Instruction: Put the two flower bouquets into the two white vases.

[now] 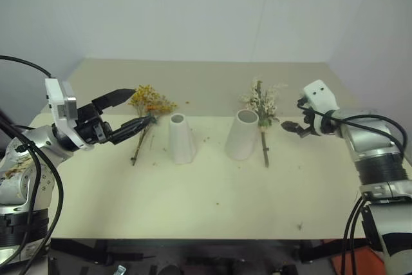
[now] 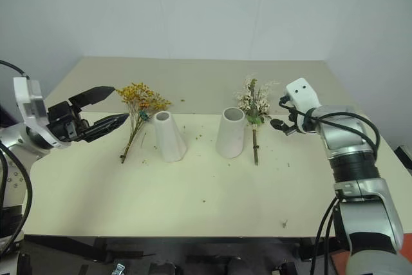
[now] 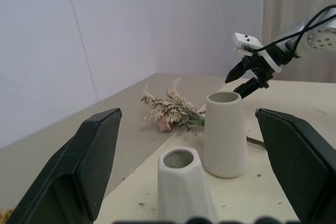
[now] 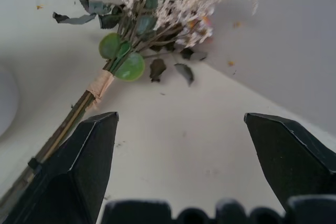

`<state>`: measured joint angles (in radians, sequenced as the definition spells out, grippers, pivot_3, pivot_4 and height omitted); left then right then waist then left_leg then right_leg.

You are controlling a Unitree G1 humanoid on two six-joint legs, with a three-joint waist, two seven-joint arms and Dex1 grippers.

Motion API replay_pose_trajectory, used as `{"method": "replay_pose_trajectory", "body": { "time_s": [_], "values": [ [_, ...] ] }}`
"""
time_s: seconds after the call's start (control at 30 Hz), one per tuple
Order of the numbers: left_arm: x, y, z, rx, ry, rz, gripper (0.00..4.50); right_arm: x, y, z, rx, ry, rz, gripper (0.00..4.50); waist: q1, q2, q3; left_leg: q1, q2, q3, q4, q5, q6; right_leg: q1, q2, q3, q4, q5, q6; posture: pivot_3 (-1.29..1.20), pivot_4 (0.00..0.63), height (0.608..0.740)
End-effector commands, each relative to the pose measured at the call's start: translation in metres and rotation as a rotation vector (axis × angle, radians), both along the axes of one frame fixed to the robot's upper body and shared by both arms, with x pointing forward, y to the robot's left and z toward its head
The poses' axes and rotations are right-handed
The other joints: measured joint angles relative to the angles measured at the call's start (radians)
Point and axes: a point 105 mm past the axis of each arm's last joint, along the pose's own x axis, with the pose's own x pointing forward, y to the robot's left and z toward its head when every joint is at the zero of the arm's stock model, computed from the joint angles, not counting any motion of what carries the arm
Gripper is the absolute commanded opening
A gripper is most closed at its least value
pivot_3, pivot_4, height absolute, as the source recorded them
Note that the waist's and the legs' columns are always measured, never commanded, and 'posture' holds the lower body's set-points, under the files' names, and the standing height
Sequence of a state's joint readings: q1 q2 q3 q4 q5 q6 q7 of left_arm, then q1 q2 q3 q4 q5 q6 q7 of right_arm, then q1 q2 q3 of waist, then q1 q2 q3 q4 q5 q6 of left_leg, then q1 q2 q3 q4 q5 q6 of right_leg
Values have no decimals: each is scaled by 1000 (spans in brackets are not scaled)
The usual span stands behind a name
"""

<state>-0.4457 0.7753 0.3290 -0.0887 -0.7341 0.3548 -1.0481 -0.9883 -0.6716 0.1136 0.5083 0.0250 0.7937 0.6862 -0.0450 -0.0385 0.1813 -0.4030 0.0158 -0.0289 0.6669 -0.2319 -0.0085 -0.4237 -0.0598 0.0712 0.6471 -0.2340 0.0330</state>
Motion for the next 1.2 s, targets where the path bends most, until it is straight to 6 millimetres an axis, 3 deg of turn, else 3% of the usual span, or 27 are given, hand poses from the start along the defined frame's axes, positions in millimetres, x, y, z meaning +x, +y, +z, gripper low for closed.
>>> {"method": "replay_pose_trajectory", "body": {
  "time_s": [0.03,0.43,0.67,0.93,1.07,1.2],
  "values": [
    [0,-1,8,21,-23,-6,4474,9,1,7,20,5,-4,4500,1,0,0,-1,0,0,0,0,0,-1,0,0,0,0,0,0,150,740],
    [3,3,7,26,-3,12,4474,29,29,15,94,17,81,4500,-5,0,0,-1,0,0,-1,0,0,-1,0,0,0,0,0,0,150,740],
    [2,4,5,33,6,21,4474,31,51,2,96,61,165,4500,-13,0,0,-1,0,0,-1,0,0,-1,0,0,0,0,0,0,150,740],
    [2,5,0,31,21,34,4474,31,55,-21,58,113,163,4500,-24,1,0,-1,0,-1,-1,0,0,-1,0,0,0,0,0,0,150,740],
    [1,7,-2,31,26,47,4500,30,57,-24,45,135,177,3627,-25,1,0,-1,0,-1,-1,0,0,-1,0,0,0,0,0,0,150,740],
    [0,15,0,30,16,68,4500,26,61,-35,-6,189,214,2207,-26,1,0,0,0,-1,-1,0,0,-1,0,0,1,0,0,0,150,740]
  ]
}}
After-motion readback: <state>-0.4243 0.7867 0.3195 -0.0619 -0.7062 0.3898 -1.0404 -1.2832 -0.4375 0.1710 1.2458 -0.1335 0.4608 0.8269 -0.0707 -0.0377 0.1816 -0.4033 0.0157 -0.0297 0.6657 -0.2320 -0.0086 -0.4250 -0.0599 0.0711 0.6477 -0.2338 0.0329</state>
